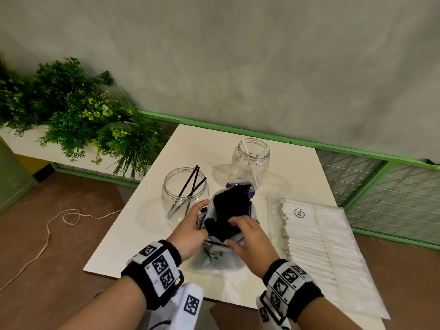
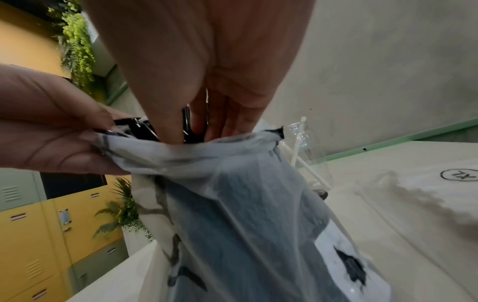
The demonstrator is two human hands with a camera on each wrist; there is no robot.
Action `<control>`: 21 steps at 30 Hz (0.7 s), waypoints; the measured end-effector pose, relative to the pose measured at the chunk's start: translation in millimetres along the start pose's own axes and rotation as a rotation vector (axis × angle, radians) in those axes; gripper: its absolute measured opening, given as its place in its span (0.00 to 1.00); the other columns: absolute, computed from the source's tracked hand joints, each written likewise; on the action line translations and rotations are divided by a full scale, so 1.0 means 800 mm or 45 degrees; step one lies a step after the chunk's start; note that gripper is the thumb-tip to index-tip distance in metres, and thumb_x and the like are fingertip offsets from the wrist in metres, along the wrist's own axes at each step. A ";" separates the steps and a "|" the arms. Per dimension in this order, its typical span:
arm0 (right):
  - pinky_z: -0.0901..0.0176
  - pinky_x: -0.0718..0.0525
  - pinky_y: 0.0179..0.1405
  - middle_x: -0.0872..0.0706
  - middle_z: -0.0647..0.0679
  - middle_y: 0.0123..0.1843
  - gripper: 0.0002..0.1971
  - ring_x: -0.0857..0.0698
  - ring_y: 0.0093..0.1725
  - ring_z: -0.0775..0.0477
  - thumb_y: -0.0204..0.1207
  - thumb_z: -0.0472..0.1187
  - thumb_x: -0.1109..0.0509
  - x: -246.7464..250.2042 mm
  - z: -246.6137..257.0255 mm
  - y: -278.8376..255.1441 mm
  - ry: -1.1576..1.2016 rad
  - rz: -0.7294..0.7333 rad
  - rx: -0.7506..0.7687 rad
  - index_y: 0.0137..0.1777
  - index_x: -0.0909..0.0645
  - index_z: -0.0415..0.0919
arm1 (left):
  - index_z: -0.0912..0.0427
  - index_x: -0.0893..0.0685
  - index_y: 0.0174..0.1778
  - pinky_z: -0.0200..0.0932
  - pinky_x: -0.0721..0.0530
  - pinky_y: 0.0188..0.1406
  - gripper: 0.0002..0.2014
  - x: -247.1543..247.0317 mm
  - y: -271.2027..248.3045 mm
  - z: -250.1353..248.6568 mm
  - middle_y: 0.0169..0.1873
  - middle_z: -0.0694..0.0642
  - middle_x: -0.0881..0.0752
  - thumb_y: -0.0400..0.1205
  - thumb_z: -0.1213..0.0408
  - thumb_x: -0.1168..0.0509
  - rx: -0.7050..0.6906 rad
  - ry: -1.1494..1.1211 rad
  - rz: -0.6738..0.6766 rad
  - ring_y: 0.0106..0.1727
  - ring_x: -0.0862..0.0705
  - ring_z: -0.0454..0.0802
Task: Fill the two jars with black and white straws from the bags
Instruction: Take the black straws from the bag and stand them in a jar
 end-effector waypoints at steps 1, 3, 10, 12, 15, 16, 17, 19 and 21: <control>0.68 0.26 0.60 0.18 0.46 0.59 0.24 0.21 0.59 0.47 0.70 0.41 0.22 -0.001 0.001 0.001 -0.012 0.011 0.009 0.65 0.21 0.39 | 0.41 0.35 0.71 0.51 0.18 0.61 0.36 -0.001 0.000 -0.001 0.56 0.53 0.16 0.77 0.85 0.47 0.009 -0.017 0.005 0.56 0.16 0.48; 0.62 0.24 0.59 0.17 0.45 0.57 0.24 0.20 0.58 0.45 0.68 0.40 0.21 -0.003 0.003 0.002 -0.007 -0.011 0.009 0.64 0.20 0.39 | 0.38 0.37 0.72 0.48 0.17 0.59 0.37 -0.003 0.000 -0.001 0.59 0.53 0.17 0.77 0.85 0.45 0.019 -0.036 0.009 0.57 0.16 0.48; 0.54 0.22 0.53 0.19 0.45 0.52 0.22 0.21 0.52 0.43 0.63 0.45 0.19 -0.010 0.002 0.011 -0.027 -0.004 -0.050 0.55 0.17 0.37 | 0.46 0.32 0.74 0.50 0.16 0.59 0.34 0.003 0.003 -0.005 0.55 0.54 0.13 0.76 0.79 0.37 -0.056 0.104 0.037 0.54 0.13 0.50; 0.55 0.23 0.50 0.16 0.45 0.50 0.20 0.21 0.52 0.43 0.64 0.46 0.20 -0.010 0.002 0.012 -0.003 -0.013 -0.066 0.53 0.17 0.38 | 0.44 0.31 0.73 0.56 0.16 0.60 0.33 0.006 0.003 -0.004 0.55 0.56 0.13 0.76 0.79 0.38 -0.064 0.089 0.043 0.55 0.13 0.53; 0.59 0.27 0.46 0.15 0.46 0.47 0.17 0.22 0.49 0.45 0.66 0.47 0.21 -0.010 -0.002 0.013 0.022 -0.029 -0.096 0.52 0.16 0.39 | 0.36 0.30 0.69 0.63 0.19 0.60 0.35 0.010 0.005 0.004 0.56 0.62 0.14 0.74 0.81 0.42 -0.029 0.042 0.039 0.53 0.15 0.59; 0.60 0.28 0.46 0.15 0.47 0.46 0.17 0.22 0.49 0.46 0.66 0.47 0.21 -0.009 -0.002 0.013 0.035 -0.044 -0.095 0.51 0.16 0.39 | 0.34 0.29 0.67 0.63 0.19 0.61 0.36 0.011 0.005 0.006 0.57 0.60 0.15 0.75 0.81 0.43 -0.028 0.041 0.027 0.54 0.15 0.57; 0.60 0.28 0.46 0.16 0.48 0.45 0.16 0.22 0.48 0.46 0.66 0.47 0.20 -0.009 -0.004 0.013 0.060 -0.060 -0.097 0.50 0.15 0.40 | 0.31 0.29 0.65 0.61 0.18 0.61 0.36 0.012 0.005 0.007 0.59 0.58 0.16 0.76 0.82 0.43 -0.029 0.051 0.021 0.56 0.15 0.57; 0.61 0.28 0.46 0.18 0.52 0.43 0.15 0.22 0.48 0.47 0.67 0.47 0.20 -0.009 -0.007 0.014 0.110 -0.074 -0.111 0.49 0.15 0.41 | 0.28 0.30 0.64 0.60 0.17 0.61 0.36 0.013 0.005 0.007 0.61 0.53 0.17 0.78 0.81 0.43 -0.052 0.090 0.031 0.58 0.15 0.58; 0.62 0.28 0.45 0.20 0.54 0.43 0.14 0.22 0.47 0.48 0.69 0.46 0.22 -0.007 -0.010 0.014 0.151 -0.093 -0.138 0.50 0.16 0.40 | 0.27 0.32 0.67 0.60 0.18 0.63 0.36 0.014 0.005 0.009 0.64 0.49 0.19 0.79 0.78 0.41 -0.068 0.112 0.042 0.61 0.16 0.55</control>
Point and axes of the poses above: each hand's wrist, its own y-axis towards the middle knuckle, its own x-axis out of the back of the hand, z = x × y, the point moved 5 cm from there along y, towards the middle knuckle
